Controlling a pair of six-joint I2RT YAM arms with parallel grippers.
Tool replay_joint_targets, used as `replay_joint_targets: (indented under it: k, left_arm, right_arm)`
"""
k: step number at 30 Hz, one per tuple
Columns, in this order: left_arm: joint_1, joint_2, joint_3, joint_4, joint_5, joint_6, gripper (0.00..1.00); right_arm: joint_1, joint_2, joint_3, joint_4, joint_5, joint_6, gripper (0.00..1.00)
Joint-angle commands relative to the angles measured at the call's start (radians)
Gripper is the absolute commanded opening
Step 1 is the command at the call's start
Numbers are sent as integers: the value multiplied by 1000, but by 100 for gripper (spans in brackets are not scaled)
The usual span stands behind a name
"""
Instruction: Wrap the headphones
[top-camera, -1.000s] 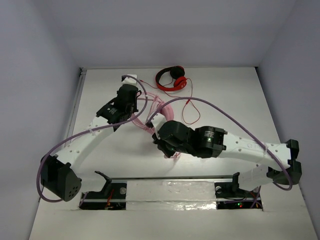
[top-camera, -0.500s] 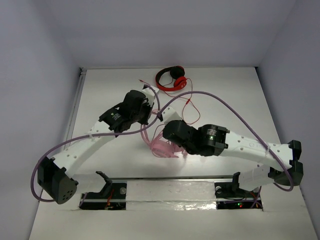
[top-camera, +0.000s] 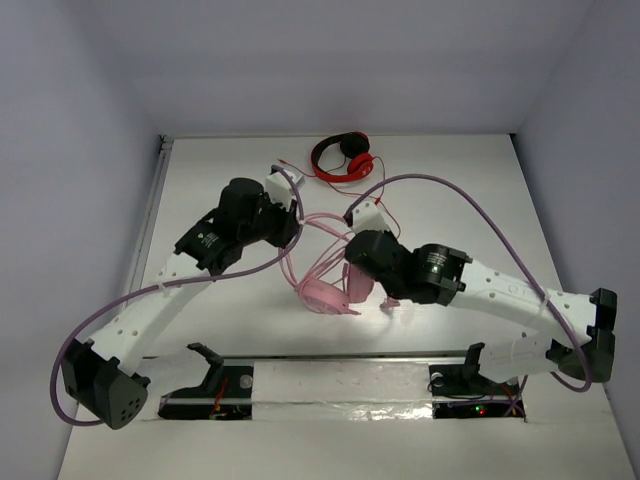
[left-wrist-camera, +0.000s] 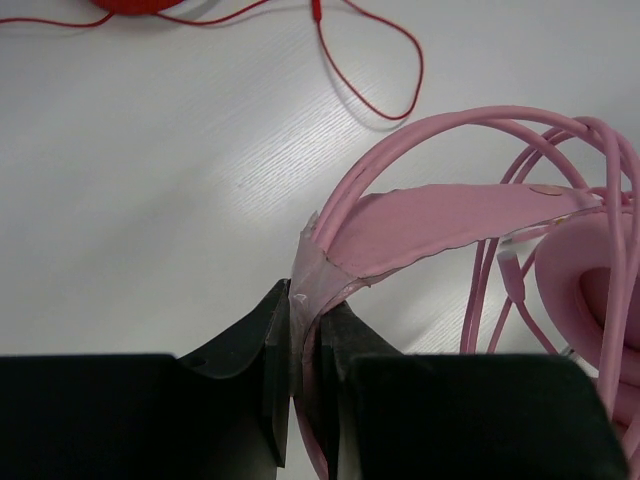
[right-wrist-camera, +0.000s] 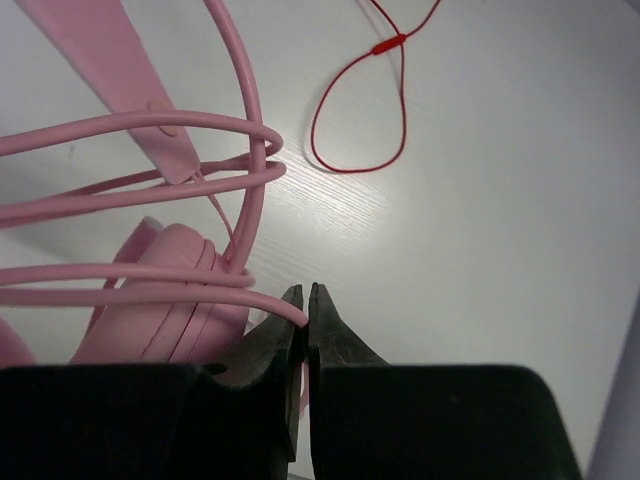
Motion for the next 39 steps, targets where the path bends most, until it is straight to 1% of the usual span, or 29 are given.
replay_joint_targets:
  k: [1,3,4,5,6,7,9,10,11,12,13,14,15,17,18,19,21,22,23,26,27,30,34,37,39]
  left_arm:
    - [62,-66,14,131,258,-30,0]
    - [80,-72,14,147,344,-39,0]
    - [89,-72,15,157,368,-48,0]
    - [106,-72,17,164,396,-51,0]
    - [106,-69,15,171,452,-57,0]
    - [125,-70,11,205,483,-66,0]
    - [165,-75,-3,239,564,-102,0]
    - [181,-78,-9,277,594,-117,0]
    - [203,-78,-17,295,620,-146,0]
    - [203,-79,-20,311,667,-157,0]
    - [214,-78,-21,335,684,-169,0]
    - [214,-78,-21,343,689,-180,0]
    - [223,-78,-21,349,698,-201,0]
    - [234,-79,-20,390,698,-230,0]
    - [234,-82,-18,406,704,-272,0]
    - [246,-84,-18,429,698,-295,0]
    - [246,-89,-2,434,645,-318,0]
    - [246,-93,2,455,622,-358,0]
    - [258,-101,6,475,611,-381,0]
    - [267,-113,23,498,591,-459,0]
    - [267,-115,31,498,583,-473,0]
    - [267,-112,67,486,571,-514,0]
    - [267,-92,112,420,545,-548,0]
    - [267,-82,134,392,530,-567,0]
    - [267,-82,134,403,546,-580,0]
  right_arm:
    - [-98,-52,-66,220,-95,5,6]
    - [-156,-68,-100,290,-197,-4,9]
    - [-202,-82,-129,356,-281,-4,10]
    - [-224,-88,-143,389,-315,-10,11]
    - [-244,-94,-158,424,-358,-13,13]
    - [-261,-105,-178,489,-421,-13,15]
    - [-296,-111,-186,542,-474,8,18]
    - [-296,-124,-195,603,-516,14,19]
    - [-322,-130,-218,634,-535,33,20]
    - [-331,-137,-235,671,-561,39,23]
    - [-331,-145,-253,741,-598,45,24]
    - [-348,-159,-291,769,-613,62,24]
    - [-373,-165,-308,795,-630,73,27]
    - [-393,-173,-336,849,-667,99,29]
    - [-393,-185,-371,873,-681,105,33]
    - [-409,-190,-388,904,-708,113,33]
    - [-423,-191,-429,950,-724,139,35]
    - [-433,-191,-445,982,-722,146,37]
    - [-433,-191,-475,1001,-725,162,40]
    - [-445,-196,-517,1079,-742,183,42]
    - [-454,-197,-529,1096,-747,183,46]
    - [-454,-179,-555,1154,-782,177,51]
    - [-454,-167,-575,1220,-749,159,52]
    - [-454,-171,-577,1223,-704,136,53]
    - [-454,-177,-582,1219,-687,122,54]
